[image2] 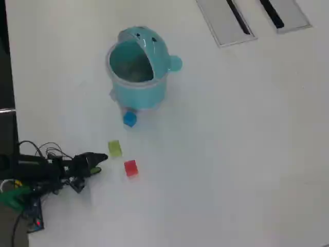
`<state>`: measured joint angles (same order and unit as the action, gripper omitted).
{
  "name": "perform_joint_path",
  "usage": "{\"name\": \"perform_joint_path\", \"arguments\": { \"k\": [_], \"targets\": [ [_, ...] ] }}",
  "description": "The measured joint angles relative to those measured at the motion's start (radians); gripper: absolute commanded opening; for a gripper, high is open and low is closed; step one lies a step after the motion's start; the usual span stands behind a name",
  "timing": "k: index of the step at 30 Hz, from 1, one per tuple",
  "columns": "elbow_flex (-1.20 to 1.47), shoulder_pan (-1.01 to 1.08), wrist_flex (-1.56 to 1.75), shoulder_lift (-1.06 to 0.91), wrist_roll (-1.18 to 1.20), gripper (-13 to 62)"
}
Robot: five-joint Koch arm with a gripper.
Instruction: Grasp RGB lego blocks and put them in the bin one by one.
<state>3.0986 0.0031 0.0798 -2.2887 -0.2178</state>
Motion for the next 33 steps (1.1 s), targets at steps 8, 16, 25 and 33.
{"name": "perform_joint_path", "arguments": {
  "k": [8, 16, 25, 33],
  "targets": [
    [0.000, 0.000, 0.000, -0.002, 0.000, 34.6],
    [0.000, 0.000, 0.000, 0.000, 0.000, 34.6],
    [0.000, 0.009, 0.000, -0.002, 0.000, 34.6],
    [0.000, 0.021, 0.066, -0.002, -0.002, 34.5]
  ]
}}
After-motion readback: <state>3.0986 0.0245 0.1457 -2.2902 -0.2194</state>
